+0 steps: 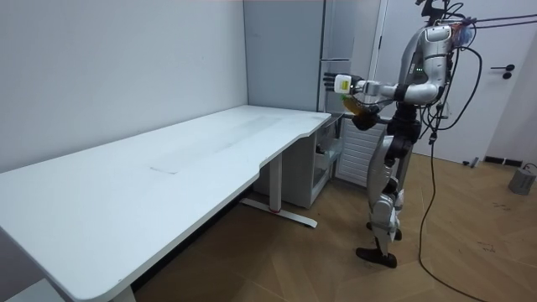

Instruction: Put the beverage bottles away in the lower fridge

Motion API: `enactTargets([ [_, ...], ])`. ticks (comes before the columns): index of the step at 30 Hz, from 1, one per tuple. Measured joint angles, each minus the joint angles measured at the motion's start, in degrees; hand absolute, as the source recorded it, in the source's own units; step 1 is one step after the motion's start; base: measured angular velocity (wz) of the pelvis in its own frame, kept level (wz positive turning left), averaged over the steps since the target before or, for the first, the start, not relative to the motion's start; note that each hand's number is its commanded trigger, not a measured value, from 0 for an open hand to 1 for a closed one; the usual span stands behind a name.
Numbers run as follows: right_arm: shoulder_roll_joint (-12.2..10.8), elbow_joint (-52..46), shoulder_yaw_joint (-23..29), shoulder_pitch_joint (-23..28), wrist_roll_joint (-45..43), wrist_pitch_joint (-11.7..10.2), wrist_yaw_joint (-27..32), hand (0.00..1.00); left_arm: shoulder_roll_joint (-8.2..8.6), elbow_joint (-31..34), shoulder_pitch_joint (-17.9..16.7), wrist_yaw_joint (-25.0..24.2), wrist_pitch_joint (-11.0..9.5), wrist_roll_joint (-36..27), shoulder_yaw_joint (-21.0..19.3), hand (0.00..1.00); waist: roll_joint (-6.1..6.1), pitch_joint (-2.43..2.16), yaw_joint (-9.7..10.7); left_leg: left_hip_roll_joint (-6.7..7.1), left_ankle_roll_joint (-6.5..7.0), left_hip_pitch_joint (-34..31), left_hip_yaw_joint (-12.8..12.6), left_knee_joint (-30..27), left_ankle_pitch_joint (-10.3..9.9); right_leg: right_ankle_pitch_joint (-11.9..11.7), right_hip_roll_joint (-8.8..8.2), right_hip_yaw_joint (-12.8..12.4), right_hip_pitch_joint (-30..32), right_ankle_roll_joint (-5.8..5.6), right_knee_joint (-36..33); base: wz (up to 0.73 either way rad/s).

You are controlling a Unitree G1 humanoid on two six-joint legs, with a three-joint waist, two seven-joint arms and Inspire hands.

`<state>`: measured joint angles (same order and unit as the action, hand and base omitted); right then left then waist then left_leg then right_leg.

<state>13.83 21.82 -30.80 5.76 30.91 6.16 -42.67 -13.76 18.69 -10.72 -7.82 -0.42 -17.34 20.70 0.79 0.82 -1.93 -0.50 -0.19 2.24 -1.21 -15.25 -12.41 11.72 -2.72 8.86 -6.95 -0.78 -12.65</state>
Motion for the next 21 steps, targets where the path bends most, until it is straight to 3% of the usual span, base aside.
enactTargets([
  [4, -0.23, 0.00, -0.47, 0.02, -2.39, 0.00, 0.00, 1.00, 0.57, 2.38, 0.03, 0.03, -1.48, 0.00, -0.20, 0.00, 0.09, 0.03, -0.03, 0.04, -0.02, 0.46, -0.04, 0.42, 0.03, 0.02, 0.00, 0.00, -0.45, -0.02, 0.25, 0.00],
  [8, -0.19, -0.06, -0.38, 0.84, -4.36, 0.00, -0.02, 1.00, 1.27, 4.45, 0.01, 0.20, -1.65, 0.03, -1.35, 0.00, 0.26, -0.01, -0.38, 0.15, -0.02, 0.44, 0.18, 0.41, 0.04, 0.01, 0.00, 0.20, -0.95, -0.03, 1.09, 0.02],
  [13, -0.16, -0.10, 1.30, 2.26, -4.36, -0.05, -0.02, 1.00, 2.11, 6.16, 0.45, 0.59, -4.83, 0.09, -5.26, 0.00, 0.19, -0.01, -1.70, 0.16, -0.02, 0.42, 0.31, -0.09, 0.03, 0.02, 0.01, 0.42, -0.58, -0.03, 1.38, 0.02],
  [18, 0.08, -0.10, 4.22, 2.58, -4.45, -1.67, 0.05, 1.00, 2.35, 6.16, 1.24, 1.95, -8.12, 0.10, -9.81, 0.00, -0.91, 0.55, -1.97, 0.15, -0.02, 0.27, 0.60, -0.20, -0.01, -0.01, 0.02, 0.74, -1.03, -0.06, 1.10, 0.02],
  [21, 0.17, -0.10, 6.49, 4.28, -4.55, -1.82, 0.00, 1.00, 2.29, 6.22, 1.25, 2.27, -8.72, 0.13, -12.51, 0.00, -1.59, 0.26, -2.69, 0.15, -0.05, -0.03, 1.18, 0.07, -0.03, 0.00, 0.05, 0.81, -0.50, -0.06, 0.89, 0.00],
])
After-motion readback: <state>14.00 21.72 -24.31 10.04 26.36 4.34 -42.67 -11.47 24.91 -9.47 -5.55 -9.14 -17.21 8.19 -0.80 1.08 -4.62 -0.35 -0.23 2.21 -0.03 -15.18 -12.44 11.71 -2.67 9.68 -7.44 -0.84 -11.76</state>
